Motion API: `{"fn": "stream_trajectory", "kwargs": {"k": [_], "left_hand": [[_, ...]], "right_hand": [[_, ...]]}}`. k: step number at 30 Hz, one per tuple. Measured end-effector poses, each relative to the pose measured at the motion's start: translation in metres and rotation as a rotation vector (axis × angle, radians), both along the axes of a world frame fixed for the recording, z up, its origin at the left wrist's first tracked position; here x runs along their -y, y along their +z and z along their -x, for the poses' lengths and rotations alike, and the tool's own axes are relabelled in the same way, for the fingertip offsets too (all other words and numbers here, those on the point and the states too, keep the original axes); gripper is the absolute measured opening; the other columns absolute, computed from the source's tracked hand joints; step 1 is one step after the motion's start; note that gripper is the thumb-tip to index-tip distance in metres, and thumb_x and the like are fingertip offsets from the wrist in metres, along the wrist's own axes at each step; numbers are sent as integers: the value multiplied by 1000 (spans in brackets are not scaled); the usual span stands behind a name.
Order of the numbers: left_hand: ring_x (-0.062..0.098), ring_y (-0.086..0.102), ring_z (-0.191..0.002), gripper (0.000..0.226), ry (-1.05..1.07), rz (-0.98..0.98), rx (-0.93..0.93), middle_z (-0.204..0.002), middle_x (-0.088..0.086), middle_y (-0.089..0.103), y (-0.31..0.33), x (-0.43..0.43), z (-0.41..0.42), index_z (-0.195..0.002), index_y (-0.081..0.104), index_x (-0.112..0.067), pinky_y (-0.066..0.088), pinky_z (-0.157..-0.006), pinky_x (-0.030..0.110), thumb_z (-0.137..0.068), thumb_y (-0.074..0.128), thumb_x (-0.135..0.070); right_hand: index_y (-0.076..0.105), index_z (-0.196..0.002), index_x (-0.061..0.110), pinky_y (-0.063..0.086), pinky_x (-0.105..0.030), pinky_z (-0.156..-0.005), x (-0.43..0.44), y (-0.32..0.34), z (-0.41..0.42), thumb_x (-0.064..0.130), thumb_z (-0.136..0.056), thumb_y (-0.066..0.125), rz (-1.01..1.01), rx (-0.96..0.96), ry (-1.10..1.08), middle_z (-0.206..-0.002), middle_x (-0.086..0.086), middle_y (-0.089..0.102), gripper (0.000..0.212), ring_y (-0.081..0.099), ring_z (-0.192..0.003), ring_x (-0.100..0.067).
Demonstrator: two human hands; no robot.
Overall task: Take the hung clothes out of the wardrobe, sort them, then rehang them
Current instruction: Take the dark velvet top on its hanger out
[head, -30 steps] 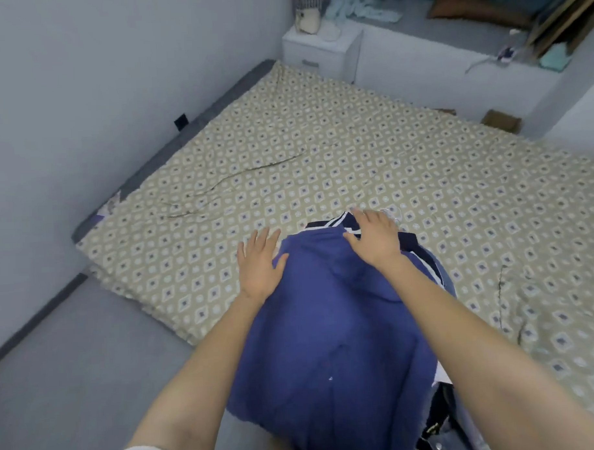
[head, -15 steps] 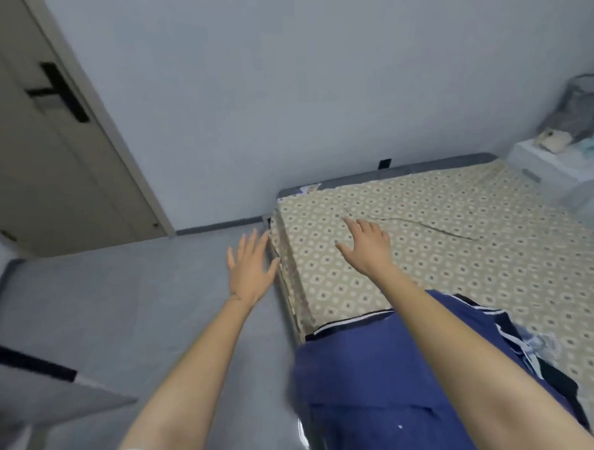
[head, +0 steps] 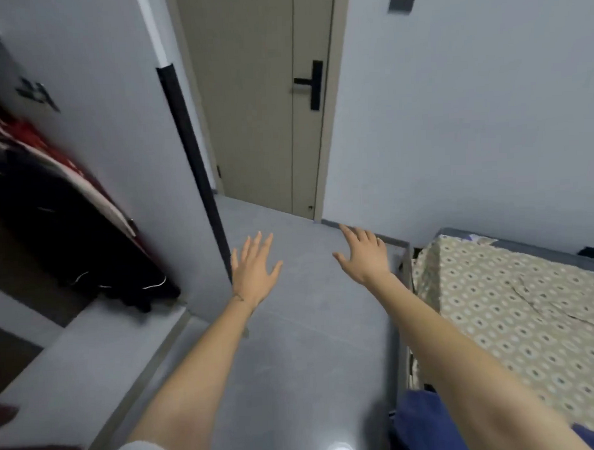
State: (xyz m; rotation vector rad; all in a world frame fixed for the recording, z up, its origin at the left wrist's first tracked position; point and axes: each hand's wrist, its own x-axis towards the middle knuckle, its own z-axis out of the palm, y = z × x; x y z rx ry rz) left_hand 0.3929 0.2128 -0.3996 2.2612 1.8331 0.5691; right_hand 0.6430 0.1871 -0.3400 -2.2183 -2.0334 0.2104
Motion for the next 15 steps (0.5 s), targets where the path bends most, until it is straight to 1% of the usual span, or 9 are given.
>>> {"fn": "stream_trajectory", "kwargs": {"k": [5, 8, 12, 15], "left_hand": [[25, 20, -150, 64, 146, -30, -12, -162, 2, 25, 5, -13, 119, -155, 29, -27, 9, -120, 51, -98, 51, -48], [27, 24, -149, 65, 240, -53, -11, -160, 5, 30, 8, -14, 184, -154, 32, -24, 13, -119, 53, -97, 50, -48], [25, 18, -150, 67, 352, -49, -13, -162, 3, 25, 16, -13, 255, -156, 26, -24, 9, -120, 51, -98, 51, -47], [24, 18, -151, 66, 435, -69, -2, -162, 3, 25, 20, -9, 301, -156, 27, -23, 11, -121, 53, -98, 52, -45]], "right_hand": [[26, -153, 22, 24, -42, -115, -41, 4, 121, 47, -100, 43, -51, 3, 210, -152, -7, 36, 61, 31, -139, -29], [27, -153, 22, 25, -42, -114, -64, 13, 188, 47, -100, 43, -81, -23, 311, -152, -7, 37, 61, 31, -139, -29], [26, -153, 22, 25, -40, -113, -86, 20, 262, 45, -100, 45, -99, -34, 424, -152, -6, 36, 61, 31, -139, -29], [27, -153, 22, 27, -41, -112, -102, 19, 313, 44, -99, 45, -89, -45, 496, -151, -6, 37, 61, 33, -138, -29]]}}
